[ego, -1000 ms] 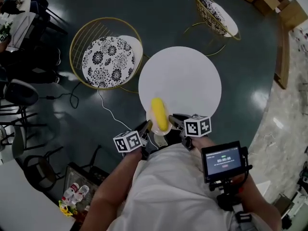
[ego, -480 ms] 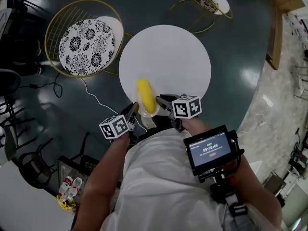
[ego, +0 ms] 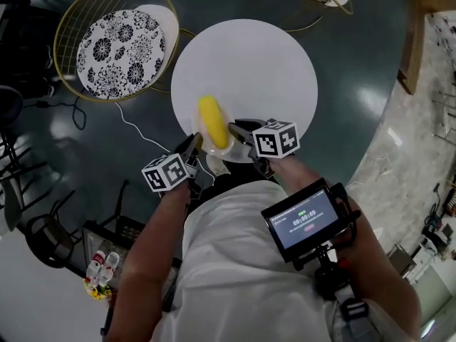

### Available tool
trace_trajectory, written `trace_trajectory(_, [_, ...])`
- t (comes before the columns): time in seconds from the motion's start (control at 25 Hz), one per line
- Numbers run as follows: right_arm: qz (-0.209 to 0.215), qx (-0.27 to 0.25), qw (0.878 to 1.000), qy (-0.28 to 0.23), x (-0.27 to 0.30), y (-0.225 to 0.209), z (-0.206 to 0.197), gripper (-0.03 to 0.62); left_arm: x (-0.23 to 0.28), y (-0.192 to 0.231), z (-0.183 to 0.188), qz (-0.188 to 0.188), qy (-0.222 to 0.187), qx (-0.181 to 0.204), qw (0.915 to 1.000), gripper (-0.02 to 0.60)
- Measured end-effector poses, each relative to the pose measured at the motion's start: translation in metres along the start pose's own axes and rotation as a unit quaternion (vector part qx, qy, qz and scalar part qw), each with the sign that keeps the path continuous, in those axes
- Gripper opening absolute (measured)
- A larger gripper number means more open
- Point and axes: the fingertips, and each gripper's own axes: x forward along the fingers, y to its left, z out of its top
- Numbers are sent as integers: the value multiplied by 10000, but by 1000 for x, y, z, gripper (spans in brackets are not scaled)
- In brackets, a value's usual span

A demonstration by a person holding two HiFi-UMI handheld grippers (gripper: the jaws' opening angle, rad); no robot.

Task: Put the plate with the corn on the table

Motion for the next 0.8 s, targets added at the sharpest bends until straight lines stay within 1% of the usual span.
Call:
trace_trajectory(0.16, [10, -25, 10000, -31, 9, -9, 16, 55, 11, 3, 12, 69, -125, -78, 9999, 46])
trace_trajectory(0.36, [-163, -52, 9998, -43, 17, -27, 33, 55, 32, 7, 26, 93, -113, 3, 9999, 46])
trace_trajectory(0.56, [-299, -109, 9995, -32, 27, -39, 47, 55, 47, 15, 39, 184, -108, 35, 9998, 46])
trace_trajectory(0.8, [-567, -202, 9982, -34, 40, -58, 66, 55, 71, 24, 55, 318, -112, 118, 9994, 46])
